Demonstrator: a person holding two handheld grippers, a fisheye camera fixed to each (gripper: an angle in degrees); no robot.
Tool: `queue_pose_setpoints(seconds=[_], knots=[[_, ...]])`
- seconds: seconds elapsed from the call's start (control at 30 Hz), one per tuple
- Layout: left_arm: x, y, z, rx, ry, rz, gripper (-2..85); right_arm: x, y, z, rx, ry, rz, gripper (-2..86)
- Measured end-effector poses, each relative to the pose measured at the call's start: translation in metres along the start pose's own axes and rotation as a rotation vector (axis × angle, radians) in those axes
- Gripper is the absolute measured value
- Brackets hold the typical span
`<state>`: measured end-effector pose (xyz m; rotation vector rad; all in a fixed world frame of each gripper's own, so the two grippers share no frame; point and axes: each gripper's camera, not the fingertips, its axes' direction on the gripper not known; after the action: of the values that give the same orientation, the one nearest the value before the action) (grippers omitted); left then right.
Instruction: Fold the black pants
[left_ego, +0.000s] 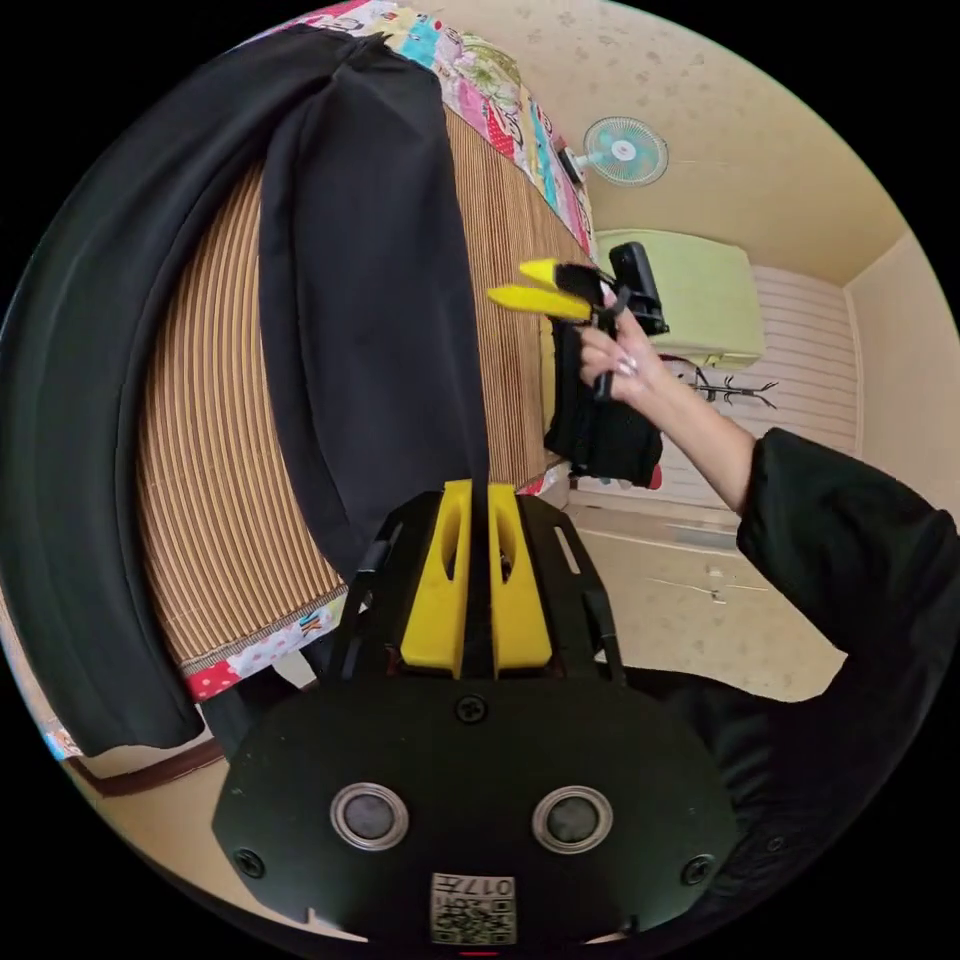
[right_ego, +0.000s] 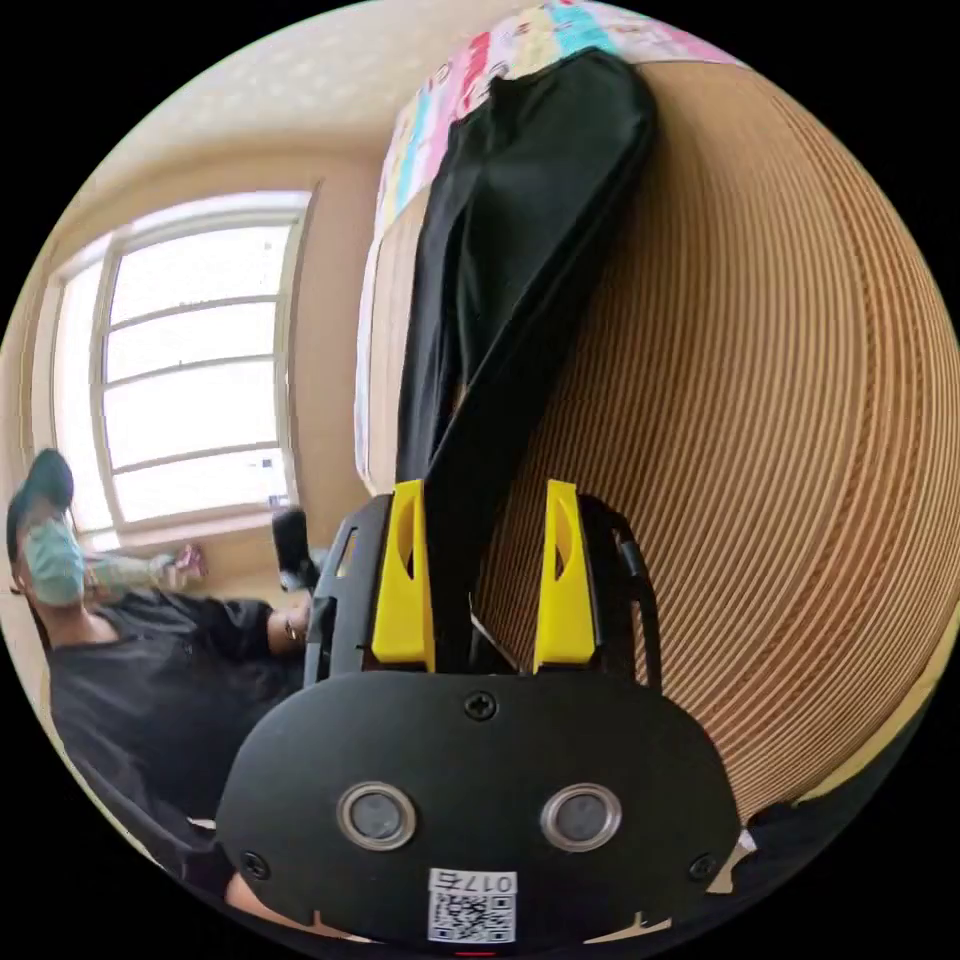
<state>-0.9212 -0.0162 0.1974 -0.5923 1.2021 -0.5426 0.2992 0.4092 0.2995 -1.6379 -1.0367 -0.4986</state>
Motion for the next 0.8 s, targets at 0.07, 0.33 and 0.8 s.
queue_pose_setpoints(seconds=[0.07,0.33,0.8], knots=[[-0.013,0.015,-0.013,0.042,0.081,-0.02,2.4,0.02,-0.074,-0.003,0.152,0.044,0.062,16.8],[-0.035,0.052,-0.073,0.166,0.324,-0.083,2.3,-0.006,-0.228,0.056,0.349,0.408,0.212,5.2],[-0.14,0.174,-0.298,0.38,0.246,-0.378,4.4,-0.203,-0.298,0.347,0.276,0.552,-0.214,7.1]])
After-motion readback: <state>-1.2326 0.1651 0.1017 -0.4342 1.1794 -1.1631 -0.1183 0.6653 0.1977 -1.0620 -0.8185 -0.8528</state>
